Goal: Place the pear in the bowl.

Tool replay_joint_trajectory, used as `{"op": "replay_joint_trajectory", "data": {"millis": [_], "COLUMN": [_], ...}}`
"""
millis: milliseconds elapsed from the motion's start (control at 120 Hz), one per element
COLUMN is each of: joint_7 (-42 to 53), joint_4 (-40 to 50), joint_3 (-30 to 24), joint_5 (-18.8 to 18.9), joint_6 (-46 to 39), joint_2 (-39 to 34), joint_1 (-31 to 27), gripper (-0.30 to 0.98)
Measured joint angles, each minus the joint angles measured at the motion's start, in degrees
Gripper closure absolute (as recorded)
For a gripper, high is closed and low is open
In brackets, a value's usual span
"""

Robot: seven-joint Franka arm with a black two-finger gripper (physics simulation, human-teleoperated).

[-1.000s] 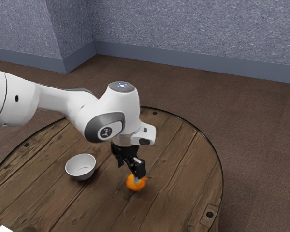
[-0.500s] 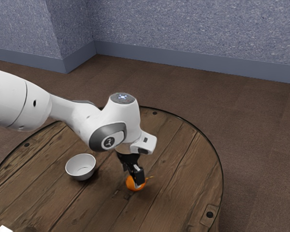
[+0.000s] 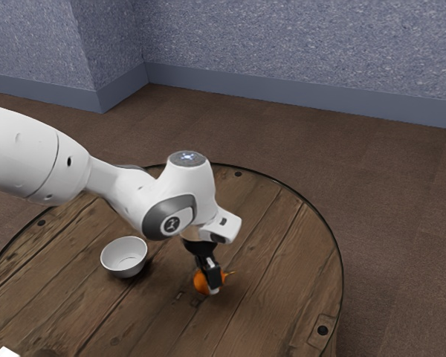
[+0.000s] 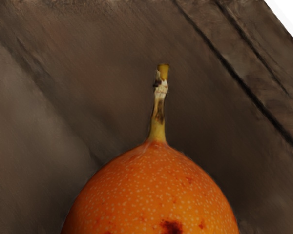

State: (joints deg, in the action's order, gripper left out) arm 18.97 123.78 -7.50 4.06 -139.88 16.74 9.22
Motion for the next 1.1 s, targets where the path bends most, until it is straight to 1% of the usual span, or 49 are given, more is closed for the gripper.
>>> {"op": "replay_joint_trajectory", "data": {"millis": [250, 408, 475, 583, 658, 833, 942, 1100], "joint_7": [3.05, 4.31, 4.65, 5.03, 5.25, 5.28, 5.18, 4.92], "joint_4": [-0.68, -0.31, -0.21, -0.31, -0.35, -0.35, -0.12, 2.38], "joint_3": [0.03, 0.11, 0.17, 0.23, 0.28, 0.3, 1.04, 3.54], "joint_5": [-1.17, -2.01, -2.13, -2.2, -2.21, -1.99, -1.9, -1.65], "joint_6": [-1.69, -2.35, -2.51, -2.67, -2.74, -2.93, -2.98, -2.85], "joint_2": [2.48, 2.64, 2.52, 2.27, 2.21, 2.1, 0.35, -6.45], "joint_1": [-0.22, -0.25, -0.24, -0.18, -0.18, -0.18, -0.24, -0.66], "gripper": [0.0, 0.02, 0.06, 0.19, 0.26, 0.3, 0.33, 0.34]}}
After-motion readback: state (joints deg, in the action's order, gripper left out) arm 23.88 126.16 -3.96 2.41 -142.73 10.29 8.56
